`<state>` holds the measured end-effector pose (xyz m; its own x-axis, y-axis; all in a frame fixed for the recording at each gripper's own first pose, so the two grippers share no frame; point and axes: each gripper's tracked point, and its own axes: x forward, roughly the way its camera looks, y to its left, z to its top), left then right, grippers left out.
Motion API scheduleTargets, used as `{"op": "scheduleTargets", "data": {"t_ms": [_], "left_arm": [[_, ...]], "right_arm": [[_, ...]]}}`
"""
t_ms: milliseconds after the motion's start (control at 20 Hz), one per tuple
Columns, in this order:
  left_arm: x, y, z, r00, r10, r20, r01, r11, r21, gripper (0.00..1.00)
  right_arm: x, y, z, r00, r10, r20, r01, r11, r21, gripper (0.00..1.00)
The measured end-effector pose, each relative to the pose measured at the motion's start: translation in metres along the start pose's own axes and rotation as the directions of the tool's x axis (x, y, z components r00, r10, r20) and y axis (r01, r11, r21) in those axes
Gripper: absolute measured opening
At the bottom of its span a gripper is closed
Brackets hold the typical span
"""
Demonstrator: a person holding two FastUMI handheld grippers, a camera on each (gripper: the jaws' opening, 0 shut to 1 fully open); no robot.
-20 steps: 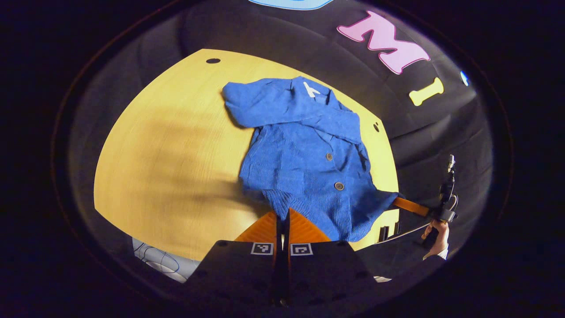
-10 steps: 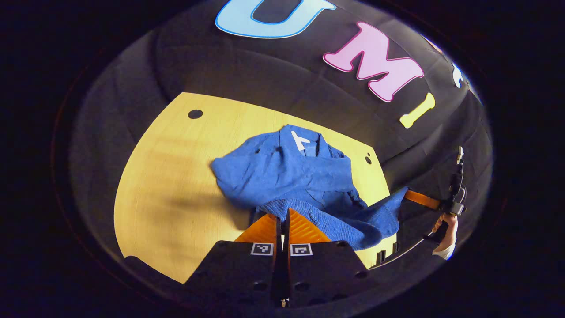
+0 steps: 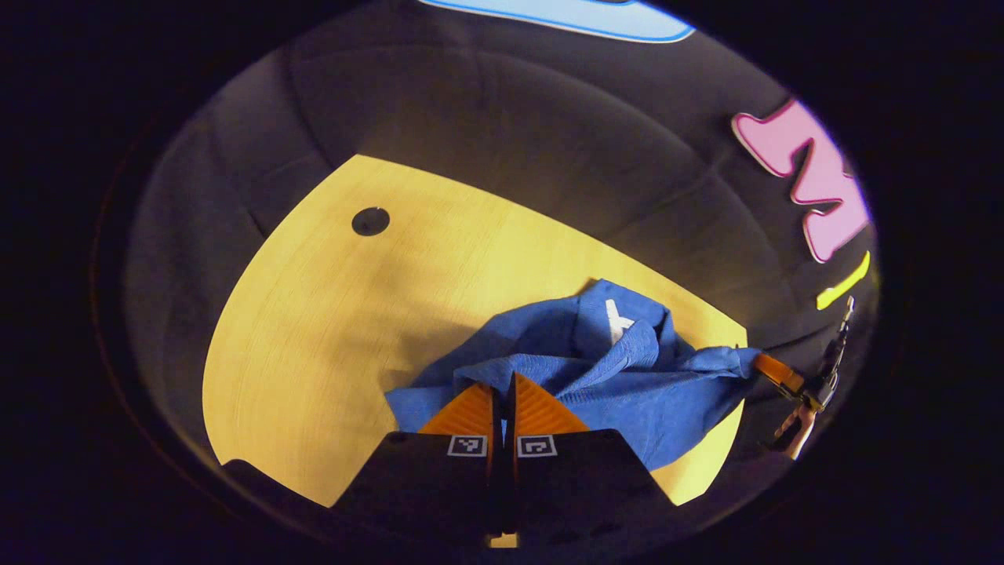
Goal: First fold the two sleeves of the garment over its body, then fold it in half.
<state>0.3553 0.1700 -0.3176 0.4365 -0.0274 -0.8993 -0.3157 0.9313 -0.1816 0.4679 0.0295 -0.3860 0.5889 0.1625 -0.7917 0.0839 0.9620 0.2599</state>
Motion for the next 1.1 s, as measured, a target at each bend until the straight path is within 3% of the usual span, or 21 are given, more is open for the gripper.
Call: {"op": "scheduleTargets", "data": {"t_ms": [200,400,450,500,550,650,700,850,900,950,1100], "left_arm": [[0.039,0.011,0.002,0.993,0.095,-0.063,-0.095,0.995,0.009,0.0],[0.058,0.003,0.017,0.993,0.115,-0.017,-0.112,0.989,0.1,0.01],[0.058,0.001,0.023,0.994,0.111,0.009,-0.111,0.988,0.108,0.05],[0.062,-0.005,0.03,0.995,0.086,0.049,-0.091,0.991,0.102,0.15],[0.057,-0.01,0.037,0.992,0.071,0.106,-0.08,0.993,0.085,0.24],[0.041,-0.019,0.057,0.971,0.062,0.231,-0.081,0.994,0.075,0.87],[0.033,-0.017,0.062,0.955,0.077,0.285,-0.105,0.991,0.086,0.84],[-0.015,-0.038,0.062,0.926,0.026,0.376,-0.097,0.98,0.172,0.83],[-0.03,-0.048,0.057,0.917,0.005,0.399,-0.094,0.974,0.204,0.84],[-0.045,-0.058,0.051,0.905,-0.023,0.425,-0.083,0.97,0.228,0.85],[-0.1,-0.084,0.031,0.857,-0.087,0.508,-0.053,0.965,0.255,0.85]], "right_arm": [[0.057,-0.005,-0.03,0.994,0.013,-0.109,-0.016,0.999,-0.03,0.04],[0.086,-0.009,-0.031,0.992,0.047,-0.117,-0.045,0.999,0.019,0.04],[0.09,-0.009,-0.028,0.994,0.054,-0.1,-0.051,0.998,0.028,0.22],[0.089,-0.01,-0.02,0.997,0.056,-0.061,-0.055,0.998,0.018,0.27],[0.082,-0.008,-0.004,0.997,0.073,-0.008,-0.073,0.997,0.005,0.48],[0.063,-0.008,0.021,0.993,0.075,0.092,-0.072,0.997,-0.036,0.92],[0.049,-0.009,0.033,0.987,0.074,0.14,-0.066,0.996,-0.061,0.94],[-0.006,0.001,0.053,0.965,0.079,0.252,-0.03,0.981,-0.193,0.98],[-0.026,0.009,0.057,0.954,0.09,0.287,-0.021,0.972,-0.234,0.91],[-0.047,0.018,0.057,0.945,0.107,0.31,-0.02,0.962,-0.271,0.98],[-0.116,0.047,0.048,0.913,0.161,0.375,-0.04,0.95,-0.311,0.98]]}}
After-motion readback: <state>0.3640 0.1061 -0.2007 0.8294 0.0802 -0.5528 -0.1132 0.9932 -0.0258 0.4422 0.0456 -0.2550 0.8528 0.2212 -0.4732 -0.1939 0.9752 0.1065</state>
